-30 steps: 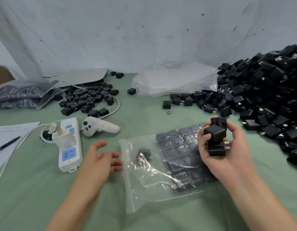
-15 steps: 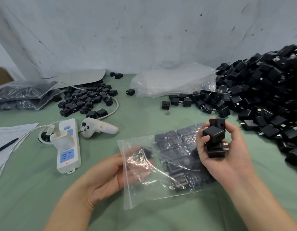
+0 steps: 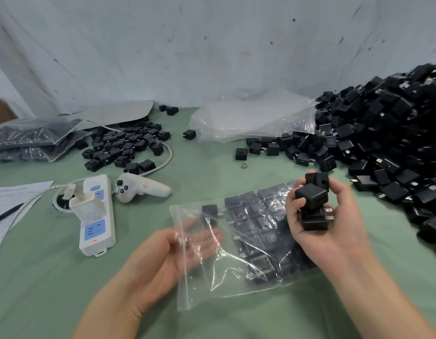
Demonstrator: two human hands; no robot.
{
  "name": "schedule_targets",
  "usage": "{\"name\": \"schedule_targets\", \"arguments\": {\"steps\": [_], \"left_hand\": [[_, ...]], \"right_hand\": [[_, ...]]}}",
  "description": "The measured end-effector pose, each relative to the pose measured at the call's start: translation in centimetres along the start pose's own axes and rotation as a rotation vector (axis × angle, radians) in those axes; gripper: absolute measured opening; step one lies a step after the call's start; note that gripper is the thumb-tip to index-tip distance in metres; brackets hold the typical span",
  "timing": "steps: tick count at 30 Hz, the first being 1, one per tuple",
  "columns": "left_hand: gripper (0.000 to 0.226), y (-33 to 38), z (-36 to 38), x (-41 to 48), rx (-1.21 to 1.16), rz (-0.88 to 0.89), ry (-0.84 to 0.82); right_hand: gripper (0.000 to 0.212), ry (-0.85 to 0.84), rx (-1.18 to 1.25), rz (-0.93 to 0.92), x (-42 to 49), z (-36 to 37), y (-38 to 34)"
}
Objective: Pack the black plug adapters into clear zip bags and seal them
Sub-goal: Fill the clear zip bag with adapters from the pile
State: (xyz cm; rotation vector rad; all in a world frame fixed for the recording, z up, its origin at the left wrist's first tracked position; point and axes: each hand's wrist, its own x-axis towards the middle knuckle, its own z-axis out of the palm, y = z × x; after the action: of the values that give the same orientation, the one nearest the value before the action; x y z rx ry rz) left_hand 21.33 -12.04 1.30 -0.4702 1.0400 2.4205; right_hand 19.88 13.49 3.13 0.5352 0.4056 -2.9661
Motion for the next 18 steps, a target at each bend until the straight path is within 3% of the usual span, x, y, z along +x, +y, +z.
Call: {"name": "schedule_targets", "arguments": {"steps": [5,11,18], "left_hand": [[0.029,0.0,-0.2,-0.4,0.096,0.16,0.157],[0.05,-0.3,0.6,0.1,0.105,0.228,0.011],[0.054,-0.8,1.8,0.8,-0.022,0.27,0.042]], "right_hand": [[0.032,0.003,-0.006,0.008,0.0,0.0,0.0],[0.033,0.0,-0.007,0.011,0.0,0.0,0.1],[0.031,-0.009,-0.009,0.014,0.0,-0.1,0.2]]}}
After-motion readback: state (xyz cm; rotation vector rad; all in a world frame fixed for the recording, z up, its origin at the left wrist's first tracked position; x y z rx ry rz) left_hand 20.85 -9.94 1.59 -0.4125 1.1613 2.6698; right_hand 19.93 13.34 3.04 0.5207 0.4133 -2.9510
